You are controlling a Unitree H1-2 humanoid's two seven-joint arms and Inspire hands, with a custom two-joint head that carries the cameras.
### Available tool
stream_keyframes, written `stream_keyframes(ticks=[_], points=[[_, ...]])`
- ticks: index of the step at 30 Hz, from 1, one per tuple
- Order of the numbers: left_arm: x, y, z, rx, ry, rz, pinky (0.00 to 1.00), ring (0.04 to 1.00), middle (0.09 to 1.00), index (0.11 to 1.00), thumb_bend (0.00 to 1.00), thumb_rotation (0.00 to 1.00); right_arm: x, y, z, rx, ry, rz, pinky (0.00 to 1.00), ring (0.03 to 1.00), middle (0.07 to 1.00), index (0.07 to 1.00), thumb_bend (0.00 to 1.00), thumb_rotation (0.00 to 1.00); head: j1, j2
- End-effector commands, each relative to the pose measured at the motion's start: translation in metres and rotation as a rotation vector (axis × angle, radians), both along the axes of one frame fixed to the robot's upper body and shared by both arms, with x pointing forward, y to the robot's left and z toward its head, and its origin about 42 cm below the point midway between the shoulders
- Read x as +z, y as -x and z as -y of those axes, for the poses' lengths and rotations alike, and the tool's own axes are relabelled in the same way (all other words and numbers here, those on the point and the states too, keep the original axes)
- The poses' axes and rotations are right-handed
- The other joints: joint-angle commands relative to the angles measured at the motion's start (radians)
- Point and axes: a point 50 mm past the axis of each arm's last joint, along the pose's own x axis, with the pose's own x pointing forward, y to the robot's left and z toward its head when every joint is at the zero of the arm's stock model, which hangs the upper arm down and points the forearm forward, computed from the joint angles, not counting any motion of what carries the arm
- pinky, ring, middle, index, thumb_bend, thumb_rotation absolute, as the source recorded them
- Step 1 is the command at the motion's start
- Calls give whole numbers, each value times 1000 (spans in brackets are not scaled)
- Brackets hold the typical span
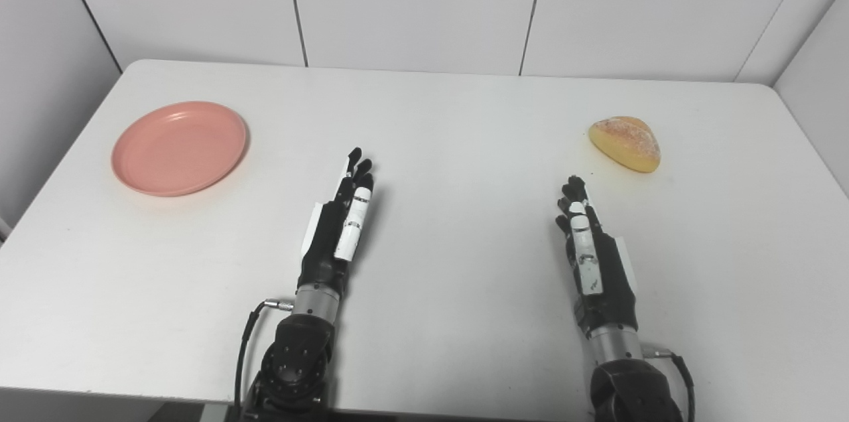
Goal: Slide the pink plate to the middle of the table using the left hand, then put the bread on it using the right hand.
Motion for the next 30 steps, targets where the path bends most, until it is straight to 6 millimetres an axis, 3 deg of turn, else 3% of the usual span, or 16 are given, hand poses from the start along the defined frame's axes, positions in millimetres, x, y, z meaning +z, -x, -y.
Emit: stream_keyframes(ticks=[1, 30], points=[[10, -7, 7, -24, 5, 37, 946, 962, 970, 972, 363, 1000, 9, -3, -3, 4, -5, 46, 990, 974, 974, 968, 186, 1000, 0, 0], [9, -8, 7, -25, 10, 30, 957, 965, 970, 974, 374, 1000, 8, -4, -1, 5, -8, 46, 992, 973, 974, 969, 195, 1000, 7, -6]])
